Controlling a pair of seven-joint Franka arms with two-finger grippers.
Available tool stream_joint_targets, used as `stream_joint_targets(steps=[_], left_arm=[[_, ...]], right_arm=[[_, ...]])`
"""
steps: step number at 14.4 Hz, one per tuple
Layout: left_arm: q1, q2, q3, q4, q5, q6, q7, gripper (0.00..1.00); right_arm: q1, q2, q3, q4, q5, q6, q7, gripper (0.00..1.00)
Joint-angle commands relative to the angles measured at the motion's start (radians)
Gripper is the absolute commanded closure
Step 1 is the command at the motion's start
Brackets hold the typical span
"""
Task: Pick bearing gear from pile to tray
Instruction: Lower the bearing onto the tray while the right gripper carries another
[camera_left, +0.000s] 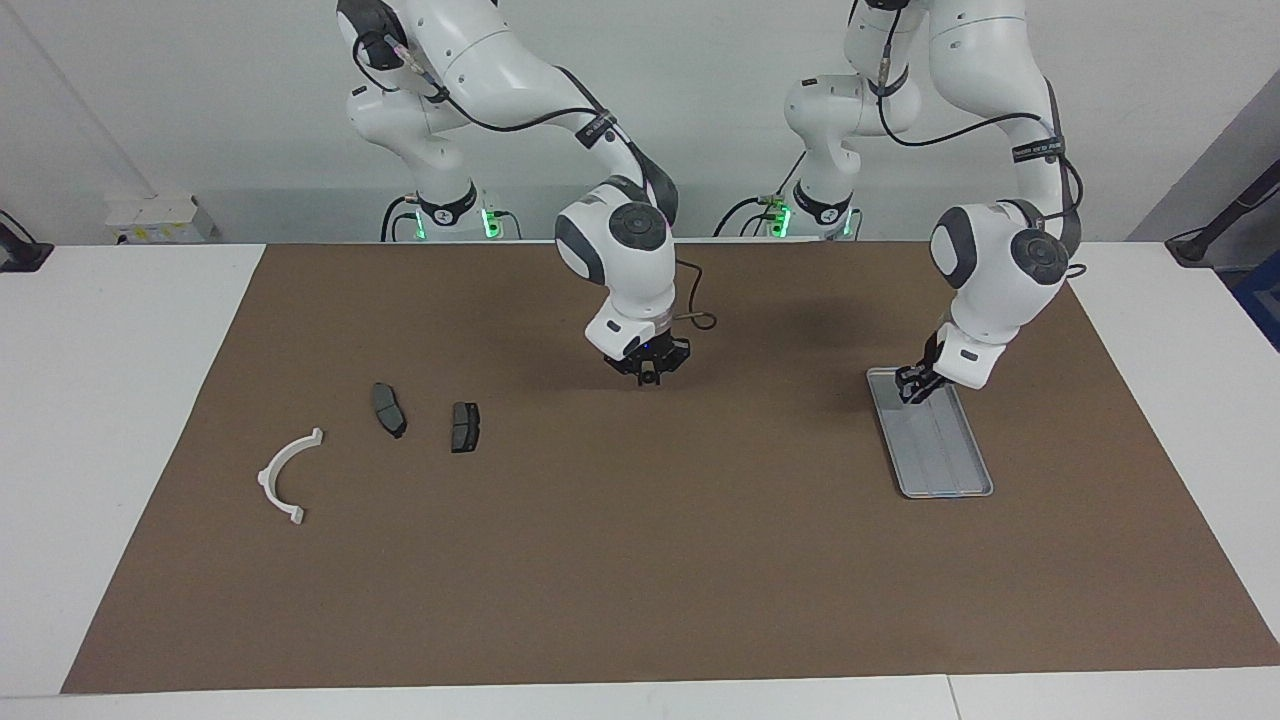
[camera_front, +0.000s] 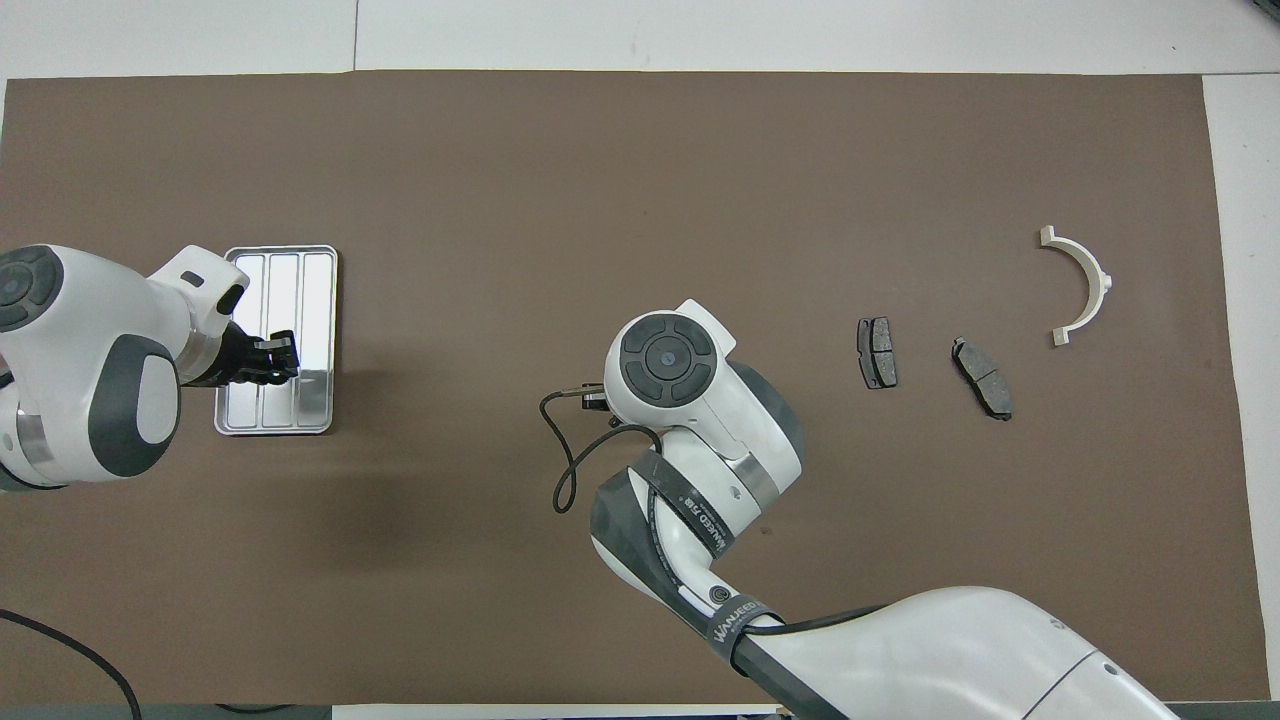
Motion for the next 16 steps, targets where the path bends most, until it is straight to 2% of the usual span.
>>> stream_joint_targets(steps=[1,7,8,9,11,12,13,14,15,16], left_arm=[[0.01,-0.038,-0.011,-0.074,0.01,0.061,0.001,1.0],[0.008,-0.036,-0.011,-0.117,0.01,0.101,0.0,1.0],[0.01,-0.036,-0.011,-0.117,0.01,0.101,0.0,0.96],[0.008,-0.036,-0.011,-0.119,0.01,0.101,0.0,0.84],[0.007,-0.036,-0.011,-0.117,0.01,0.101,0.0,0.4],[0.007,-0.036,-0.011,-0.117,0.01,0.1,0.001,0.33],[0.005,-0.035,-0.009,-0.108,0.01,0.089,0.001,0.27],[0.004,-0.03,-0.011,-0.09,0.01,0.08,0.0,0.07],[0.001,-0.03,-0.011,-0.073,0.007,0.074,-0.002,0.0],[-0.004,-0.03,-0.014,-0.041,0.001,0.052,-0.005,0.0]], right_arm=[[-0.014,0.011,0.002,-0.011,-0.001,0.026,0.0,1.0],[-0.023,0.02,0.002,-0.049,-0.003,0.089,-0.008,1.0],[-0.023,0.023,0.0,-0.054,-0.003,0.095,-0.008,1.0],[-0.025,0.025,0.0,-0.06,-0.003,0.109,-0.009,1.0],[-0.034,0.027,0.002,-0.069,-0.003,0.117,-0.011,1.0],[-0.034,0.027,0.0,-0.067,-0.003,0.115,-0.011,1.0],[-0.036,0.027,0.0,-0.067,-0.003,0.114,-0.012,0.75],[-0.036,0.027,0.0,-0.064,-0.003,0.108,-0.011,0.49],[-0.036,0.025,0.002,-0.058,-0.003,0.096,-0.011,0.29],[-0.036,0.024,0.0,-0.051,-0.003,0.083,-0.011,0.23]])
